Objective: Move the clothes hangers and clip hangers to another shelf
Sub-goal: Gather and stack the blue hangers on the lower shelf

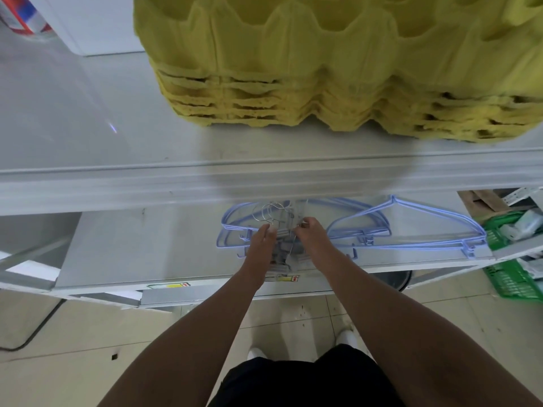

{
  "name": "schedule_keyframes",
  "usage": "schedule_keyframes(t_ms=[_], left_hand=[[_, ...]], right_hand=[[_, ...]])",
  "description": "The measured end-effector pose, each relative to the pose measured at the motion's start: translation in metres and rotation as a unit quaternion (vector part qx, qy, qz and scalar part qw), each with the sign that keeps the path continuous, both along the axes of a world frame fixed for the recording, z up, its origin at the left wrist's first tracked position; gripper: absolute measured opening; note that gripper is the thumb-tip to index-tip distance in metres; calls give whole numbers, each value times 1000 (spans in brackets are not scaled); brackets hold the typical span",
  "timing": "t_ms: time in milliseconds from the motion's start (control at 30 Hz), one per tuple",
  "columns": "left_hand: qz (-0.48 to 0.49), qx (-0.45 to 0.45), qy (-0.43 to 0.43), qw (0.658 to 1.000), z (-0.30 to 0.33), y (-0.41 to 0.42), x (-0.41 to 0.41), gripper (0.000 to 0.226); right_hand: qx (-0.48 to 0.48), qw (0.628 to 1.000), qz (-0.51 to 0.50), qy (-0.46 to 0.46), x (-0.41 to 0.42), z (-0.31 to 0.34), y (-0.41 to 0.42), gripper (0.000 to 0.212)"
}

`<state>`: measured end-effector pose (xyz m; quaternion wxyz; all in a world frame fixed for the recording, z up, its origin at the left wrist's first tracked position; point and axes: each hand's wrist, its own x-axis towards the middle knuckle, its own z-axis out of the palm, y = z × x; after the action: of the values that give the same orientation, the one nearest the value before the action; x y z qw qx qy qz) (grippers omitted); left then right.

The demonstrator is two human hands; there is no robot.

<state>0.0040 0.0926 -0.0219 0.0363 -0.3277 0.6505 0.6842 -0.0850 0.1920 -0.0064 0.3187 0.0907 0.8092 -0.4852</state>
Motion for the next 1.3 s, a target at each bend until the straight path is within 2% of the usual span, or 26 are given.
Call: schedule_keyframes(t_ms=[100, 200, 267, 367, 433, 567, 700, 867, 967, 1133, 1300], left_hand=[[18, 7, 1, 1000, -7, 1, 2, 43], [36, 1, 4, 999, -7, 1, 4, 32], [57, -9, 8, 998, -2, 4, 4, 18], [70, -43, 14, 996, 0, 11, 1, 15], [79, -48, 6, 996, -5, 14, -2, 16], [105, -62, -1, 993, -9, 22, -7, 30], [134, -123, -10, 983, 3, 29, -13, 26], [122, -176, -4, 977, 7, 38, -15, 41], [126, -190, -1, 974, 6, 43, -13, 35], [154, -188, 15, 970, 6, 49, -8, 37], [155, -196, 28, 968, 13, 49, -7, 26]], right_hand=[[23, 998, 38, 37, 3, -10, 3, 38], [8, 998, 31, 46, 6, -10, -1, 44], [-11, 999, -9, 32, 9, -6, -3, 33], [-52, 997, -63, 6, 12, -7, -5, 18], [-79, 993, -92, -10, 14, -12, -3, 15], [-117, 986, -117, -20, 13, -16, 0, 27], [-172, 972, -159, -13, 17, -13, -4, 30], [-160, 972, -167, 36, 21, -15, -2, 35], [-155, 972, -163, 66, 25, -13, -1, 38], [-159, 969, -146, 117, 28, -2, 0, 36], [-172, 967, -143, 122, 27, 4, 2, 37]])
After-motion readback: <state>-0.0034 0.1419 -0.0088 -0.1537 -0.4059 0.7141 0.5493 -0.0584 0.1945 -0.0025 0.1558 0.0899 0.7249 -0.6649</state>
